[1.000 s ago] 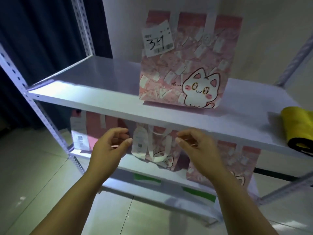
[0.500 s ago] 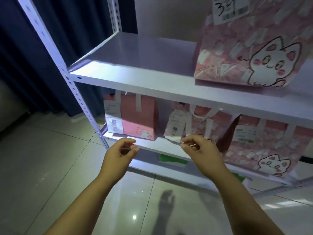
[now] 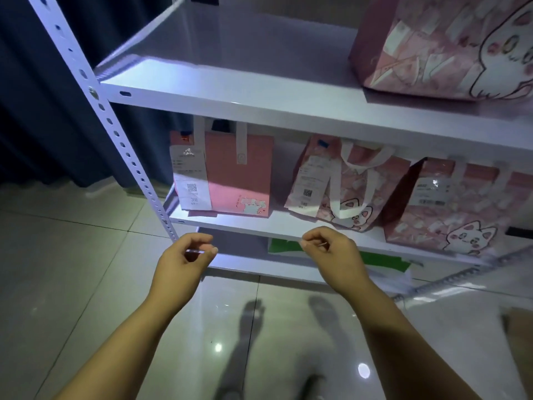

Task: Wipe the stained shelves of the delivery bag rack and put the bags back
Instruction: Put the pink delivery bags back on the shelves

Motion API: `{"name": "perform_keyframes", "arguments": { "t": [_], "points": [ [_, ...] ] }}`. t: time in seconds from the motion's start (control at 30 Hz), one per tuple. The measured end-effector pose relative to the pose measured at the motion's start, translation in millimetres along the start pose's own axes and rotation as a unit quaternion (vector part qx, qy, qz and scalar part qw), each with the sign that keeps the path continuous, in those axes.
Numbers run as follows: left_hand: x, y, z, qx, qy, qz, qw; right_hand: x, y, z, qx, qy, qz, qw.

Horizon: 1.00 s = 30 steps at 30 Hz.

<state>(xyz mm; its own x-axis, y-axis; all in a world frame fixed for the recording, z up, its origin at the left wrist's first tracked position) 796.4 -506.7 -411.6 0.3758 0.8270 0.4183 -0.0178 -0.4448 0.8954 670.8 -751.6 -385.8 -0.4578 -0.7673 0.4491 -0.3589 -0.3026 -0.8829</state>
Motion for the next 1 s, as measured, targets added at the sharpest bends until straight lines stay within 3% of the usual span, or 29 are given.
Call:
{"name": "perform_keyframes", "arguments": {
  "t": [0.7,0.8,1.0],
  "points": [
    [-130.4,40.6,38.0,-0.038,-0.107,0.046,0.992,82.1,97.9,35.5,-0.095,0.161,-0.06,0.981],
    [-157.7,48.7,56.1,-0.065,-0.106,0.07,0.99,91.1,116.8,55.7,-0.124,0.13,-0.095,0.979],
    [-201.8,61.5,101.6,-0.073,-0.101,0.117,0.985,105.2,149.0,94.8,-0.16,0.109,-0.051,0.98]
  ]
}}
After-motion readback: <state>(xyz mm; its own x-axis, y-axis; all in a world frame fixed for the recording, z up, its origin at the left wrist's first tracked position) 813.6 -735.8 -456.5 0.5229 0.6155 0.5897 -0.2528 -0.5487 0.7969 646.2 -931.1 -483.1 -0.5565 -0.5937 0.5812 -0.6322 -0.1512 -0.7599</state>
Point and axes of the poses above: each hand's wrist, its own z-axis towards the middle knuckle, its own x-axis out of the back of the hand, y = z × x, the point moved 3 cm from there along z, towards the middle knuckle, and after that the axes turned 7 degrees about z, right-handed, at the moved point
